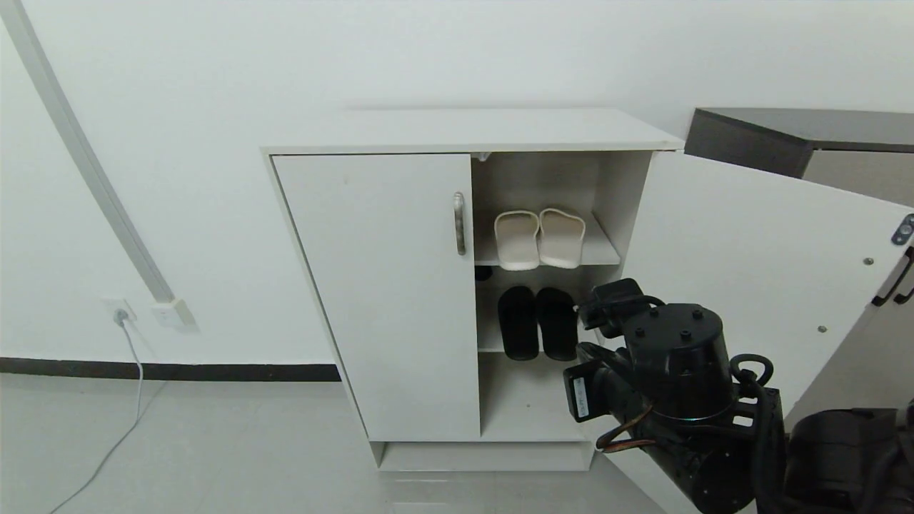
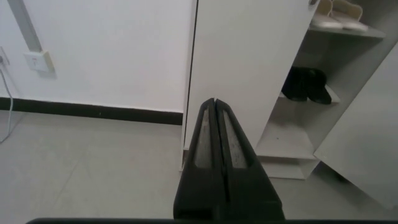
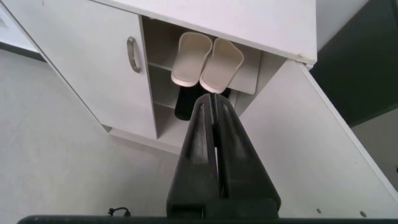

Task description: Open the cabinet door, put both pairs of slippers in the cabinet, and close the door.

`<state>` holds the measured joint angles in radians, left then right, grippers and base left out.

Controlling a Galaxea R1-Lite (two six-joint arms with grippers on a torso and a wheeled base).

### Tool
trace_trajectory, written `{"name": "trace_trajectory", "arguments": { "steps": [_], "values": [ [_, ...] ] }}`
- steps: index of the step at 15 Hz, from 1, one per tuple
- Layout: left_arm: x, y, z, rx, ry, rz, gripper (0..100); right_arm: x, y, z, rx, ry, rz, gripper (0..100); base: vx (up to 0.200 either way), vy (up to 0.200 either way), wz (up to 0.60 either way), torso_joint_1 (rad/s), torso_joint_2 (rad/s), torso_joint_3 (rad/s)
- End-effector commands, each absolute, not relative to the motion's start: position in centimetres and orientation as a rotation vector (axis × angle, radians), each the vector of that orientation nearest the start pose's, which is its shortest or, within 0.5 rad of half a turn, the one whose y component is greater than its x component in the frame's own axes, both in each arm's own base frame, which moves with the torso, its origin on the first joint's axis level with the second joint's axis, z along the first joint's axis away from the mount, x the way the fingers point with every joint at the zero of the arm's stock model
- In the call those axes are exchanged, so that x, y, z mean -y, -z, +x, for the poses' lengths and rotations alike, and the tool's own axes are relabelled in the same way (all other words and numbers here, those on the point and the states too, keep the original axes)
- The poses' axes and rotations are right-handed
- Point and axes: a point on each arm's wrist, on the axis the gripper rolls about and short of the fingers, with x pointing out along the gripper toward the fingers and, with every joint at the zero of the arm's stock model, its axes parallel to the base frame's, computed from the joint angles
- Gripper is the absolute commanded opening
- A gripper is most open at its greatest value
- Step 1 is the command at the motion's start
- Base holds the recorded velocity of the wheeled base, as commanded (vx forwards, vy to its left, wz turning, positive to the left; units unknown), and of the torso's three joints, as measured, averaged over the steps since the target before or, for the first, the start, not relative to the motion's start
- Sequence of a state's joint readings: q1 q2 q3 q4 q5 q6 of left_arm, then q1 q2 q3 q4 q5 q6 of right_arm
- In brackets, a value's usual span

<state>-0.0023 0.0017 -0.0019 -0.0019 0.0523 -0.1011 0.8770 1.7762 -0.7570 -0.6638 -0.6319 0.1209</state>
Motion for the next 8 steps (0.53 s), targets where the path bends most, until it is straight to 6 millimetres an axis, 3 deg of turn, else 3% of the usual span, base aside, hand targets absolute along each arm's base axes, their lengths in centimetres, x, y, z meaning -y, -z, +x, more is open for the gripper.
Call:
{"name": "trace_trajectory", "arguments": {
  "steps": [1, 8],
  "values": [
    [-0.12, -7.61, -2.28, 0.004, -0.051, -0.101, 0, -22.93, -14.96, 20.78, -0.275, -0.226, -0.126, 0, 0.0, 0.0, 0.0, 0.105, -0.47, -0.354],
    [-0.12, -7.61, -2.28, 0.004, -0.051, -0.101, 0, -22.93, -14.97, 20.72, -0.274, -0.226, -0.126, 0, 0.0, 0.0, 0.0, 0.133, -0.47, -0.333]
  ]
}}
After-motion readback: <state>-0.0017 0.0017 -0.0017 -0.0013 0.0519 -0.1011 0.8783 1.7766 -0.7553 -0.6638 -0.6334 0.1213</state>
